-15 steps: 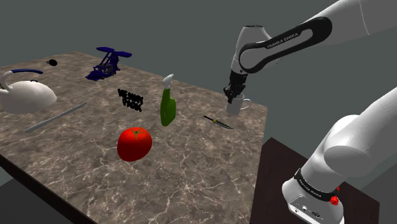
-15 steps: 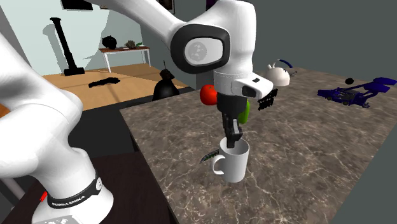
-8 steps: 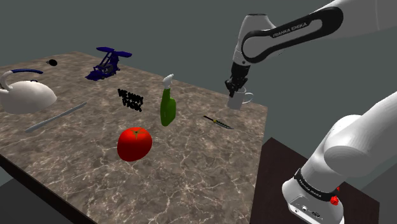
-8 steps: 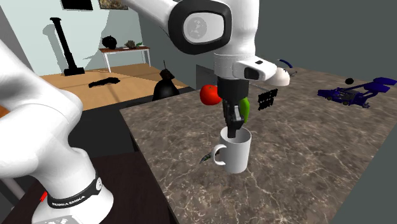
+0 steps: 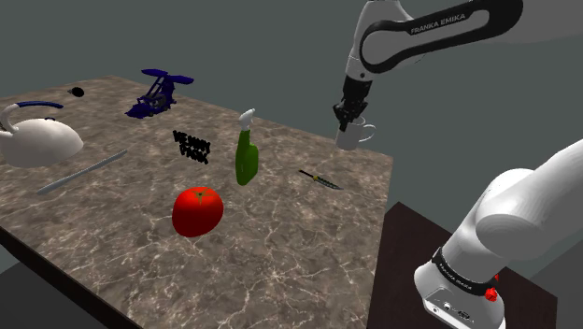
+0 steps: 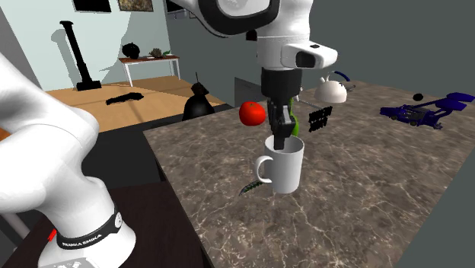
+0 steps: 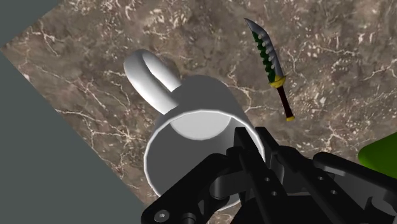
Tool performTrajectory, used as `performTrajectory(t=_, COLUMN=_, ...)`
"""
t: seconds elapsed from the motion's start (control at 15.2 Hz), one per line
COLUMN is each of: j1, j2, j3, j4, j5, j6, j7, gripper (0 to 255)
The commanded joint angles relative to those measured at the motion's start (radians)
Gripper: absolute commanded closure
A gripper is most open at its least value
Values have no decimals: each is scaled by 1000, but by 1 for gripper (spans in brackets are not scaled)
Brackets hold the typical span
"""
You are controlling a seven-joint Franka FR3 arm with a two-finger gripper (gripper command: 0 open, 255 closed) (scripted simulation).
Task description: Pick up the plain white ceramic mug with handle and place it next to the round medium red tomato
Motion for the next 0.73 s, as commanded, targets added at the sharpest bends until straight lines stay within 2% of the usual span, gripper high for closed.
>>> performTrajectory(t=0.0, j1=0, j2=-4, j3=1, j4=22, j5=1, j6=-26, j7=-1, gripper=255)
performTrajectory(t=0.66, j1=2, j2=-24, j3=4, j4=140, j5=3, j6=-164, j7=-3, gripper=255)
